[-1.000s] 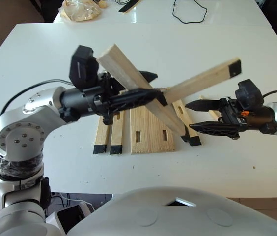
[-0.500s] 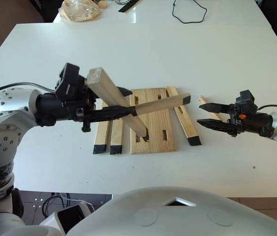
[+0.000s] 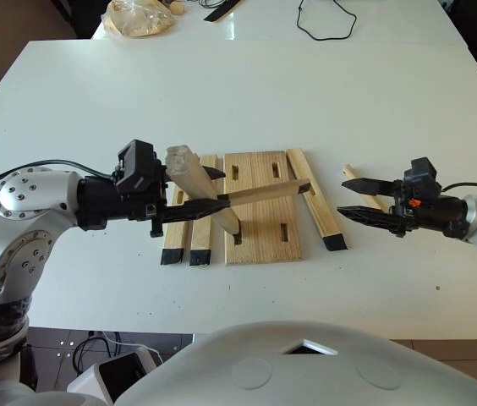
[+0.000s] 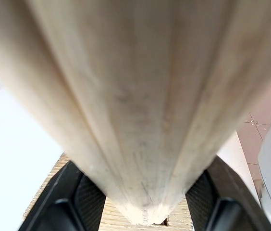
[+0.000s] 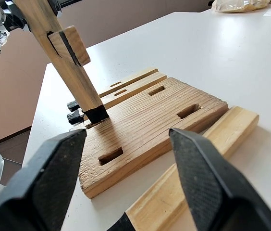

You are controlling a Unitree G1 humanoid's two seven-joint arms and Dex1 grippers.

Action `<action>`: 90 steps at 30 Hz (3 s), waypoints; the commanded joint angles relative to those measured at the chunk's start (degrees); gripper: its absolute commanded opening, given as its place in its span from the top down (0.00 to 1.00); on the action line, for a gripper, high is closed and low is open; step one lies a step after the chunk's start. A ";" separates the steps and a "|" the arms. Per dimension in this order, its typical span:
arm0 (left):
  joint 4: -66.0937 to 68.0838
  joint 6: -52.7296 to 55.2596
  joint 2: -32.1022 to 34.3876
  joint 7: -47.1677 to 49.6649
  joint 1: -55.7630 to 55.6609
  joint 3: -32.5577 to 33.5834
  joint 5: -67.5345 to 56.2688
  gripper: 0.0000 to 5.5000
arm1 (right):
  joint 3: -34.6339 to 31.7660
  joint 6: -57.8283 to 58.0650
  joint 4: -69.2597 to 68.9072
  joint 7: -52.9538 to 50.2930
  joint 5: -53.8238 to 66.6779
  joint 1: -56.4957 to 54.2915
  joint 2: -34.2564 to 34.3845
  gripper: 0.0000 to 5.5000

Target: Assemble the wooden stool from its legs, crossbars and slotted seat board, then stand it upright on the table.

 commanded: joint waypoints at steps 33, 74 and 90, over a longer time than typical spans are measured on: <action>-1.66 0.46 3.93 -3.03 1.90 -0.77 2.05 0.63 | 1.42 -2.58 0.90 0.34 -2.95 -1.06 1.16 0.42; 6.02 -15.39 4.14 2.90 7.79 -16.76 26.97 0.42 | 3.30 -4.75 2.40 0.51 -5.71 -0.43 1.92 0.42; -5.11 1.07 2.26 13.98 27.15 4.53 24.69 0.23 | -6.21 -5.76 -3.22 -3.36 -4.83 11.12 1.93 0.42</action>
